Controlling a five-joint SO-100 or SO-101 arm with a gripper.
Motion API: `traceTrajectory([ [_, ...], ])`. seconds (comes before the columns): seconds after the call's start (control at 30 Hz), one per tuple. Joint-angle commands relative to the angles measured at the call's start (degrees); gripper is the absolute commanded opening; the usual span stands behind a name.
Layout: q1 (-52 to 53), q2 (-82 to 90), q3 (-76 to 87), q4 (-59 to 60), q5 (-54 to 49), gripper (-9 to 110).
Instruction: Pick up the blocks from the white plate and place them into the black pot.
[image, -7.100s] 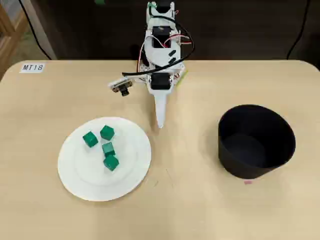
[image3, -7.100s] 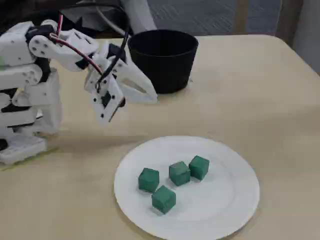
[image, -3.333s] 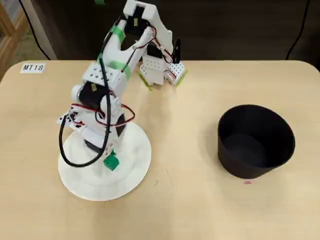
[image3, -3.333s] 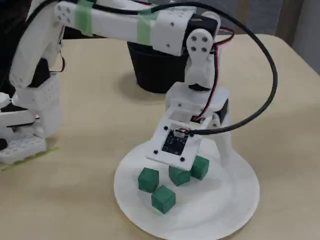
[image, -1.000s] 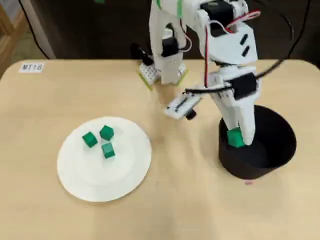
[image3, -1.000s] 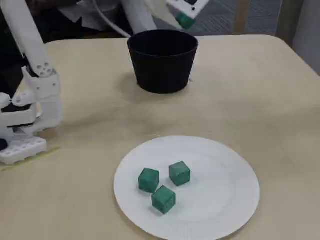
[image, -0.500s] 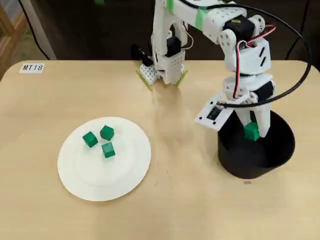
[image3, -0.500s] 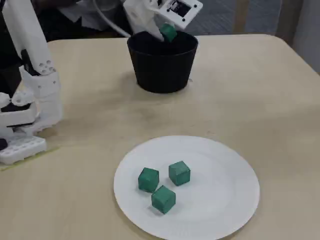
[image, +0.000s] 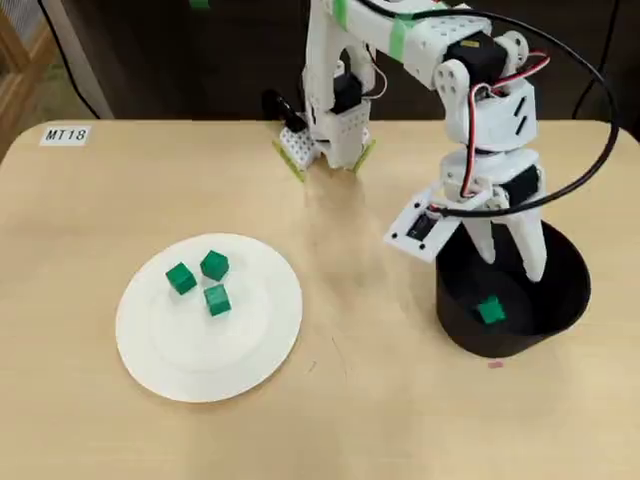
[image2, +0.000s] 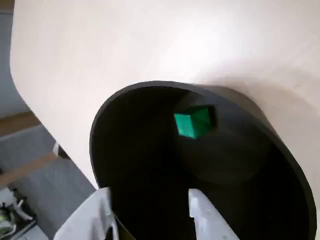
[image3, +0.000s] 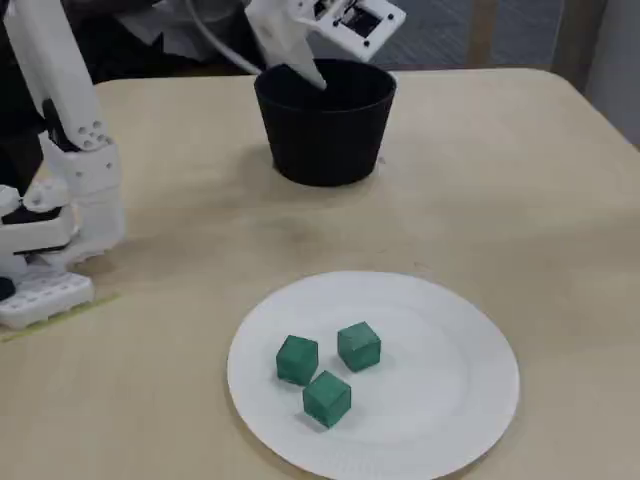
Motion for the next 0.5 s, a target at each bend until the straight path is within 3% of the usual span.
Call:
traceTrajectory([
  [0.0, 1.9, 3.3, -0.4, 0.4, 0.2, 14],
  [0.1, 6.8, 3.5, -0.8, -0.1, 0.6, -2],
  [0.47, 36.5, 1.1, -0.8, -8.2, 8.2, -2],
])
